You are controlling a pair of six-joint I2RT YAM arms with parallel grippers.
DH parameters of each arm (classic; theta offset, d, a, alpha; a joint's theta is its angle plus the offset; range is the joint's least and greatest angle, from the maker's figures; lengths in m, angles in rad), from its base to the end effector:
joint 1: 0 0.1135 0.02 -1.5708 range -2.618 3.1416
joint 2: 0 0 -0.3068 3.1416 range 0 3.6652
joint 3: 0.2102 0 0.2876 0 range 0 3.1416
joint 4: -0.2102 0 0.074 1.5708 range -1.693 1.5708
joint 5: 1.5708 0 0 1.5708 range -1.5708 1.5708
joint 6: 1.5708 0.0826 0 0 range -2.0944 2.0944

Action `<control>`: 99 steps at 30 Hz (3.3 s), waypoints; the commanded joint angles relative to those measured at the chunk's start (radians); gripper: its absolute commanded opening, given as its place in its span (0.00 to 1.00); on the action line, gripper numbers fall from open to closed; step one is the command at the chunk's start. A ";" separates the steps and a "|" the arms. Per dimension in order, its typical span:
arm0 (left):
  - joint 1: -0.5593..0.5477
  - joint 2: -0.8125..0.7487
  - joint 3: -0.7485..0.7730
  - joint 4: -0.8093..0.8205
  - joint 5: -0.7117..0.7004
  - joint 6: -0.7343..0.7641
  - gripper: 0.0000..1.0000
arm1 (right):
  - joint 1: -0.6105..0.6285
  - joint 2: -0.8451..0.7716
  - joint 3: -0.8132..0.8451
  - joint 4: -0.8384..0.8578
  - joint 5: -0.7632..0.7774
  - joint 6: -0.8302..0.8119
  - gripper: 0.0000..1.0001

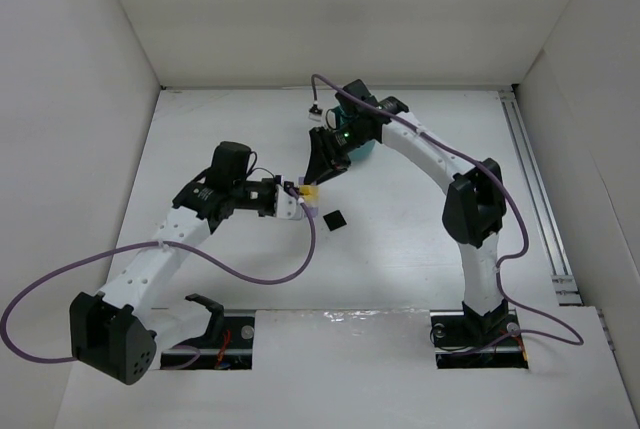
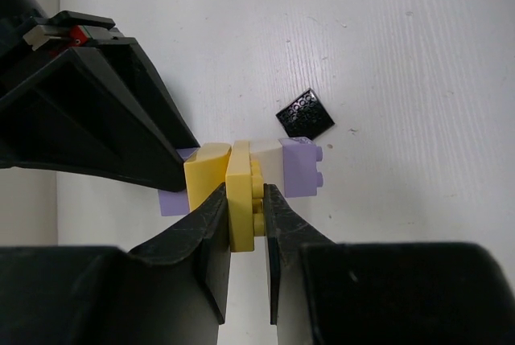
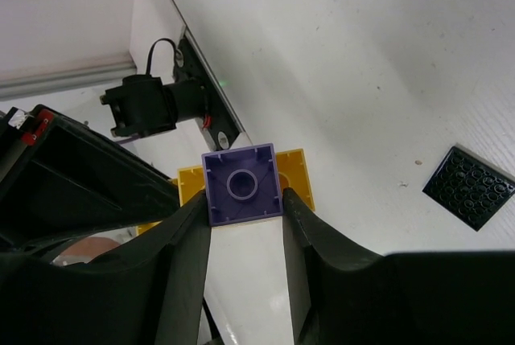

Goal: Sort the legos into containers by color

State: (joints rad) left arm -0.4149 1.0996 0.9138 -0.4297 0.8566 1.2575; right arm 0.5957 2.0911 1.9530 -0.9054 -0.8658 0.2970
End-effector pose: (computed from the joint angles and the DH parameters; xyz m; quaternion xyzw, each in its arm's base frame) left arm 0.2245 -0.1671 0.3199 0.7275 0.3998 -0.1656 0.5324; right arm 0.3981 0.3458 0.2902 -0.2385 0.8504 0.4674 0.0386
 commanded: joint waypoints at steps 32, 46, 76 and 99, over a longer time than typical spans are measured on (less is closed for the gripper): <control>-0.005 0.009 -0.041 0.089 -0.001 -0.220 0.00 | -0.313 -0.215 -0.108 0.234 0.526 -0.062 0.00; 0.044 0.091 0.001 0.232 0.001 -0.391 0.00 | -0.192 -0.075 0.007 0.068 0.744 -0.417 0.00; 0.091 0.118 -0.009 0.261 0.019 -0.391 0.00 | -0.183 0.098 0.191 0.106 0.967 -0.464 0.22; 0.114 0.160 0.010 0.342 0.029 -0.469 0.00 | -0.183 -0.038 0.118 0.217 0.852 -0.310 0.56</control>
State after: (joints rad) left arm -0.3222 1.2682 0.8776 -0.1608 0.8448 0.8436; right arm 0.4171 2.1693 2.0785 -0.7746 0.0444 -0.0818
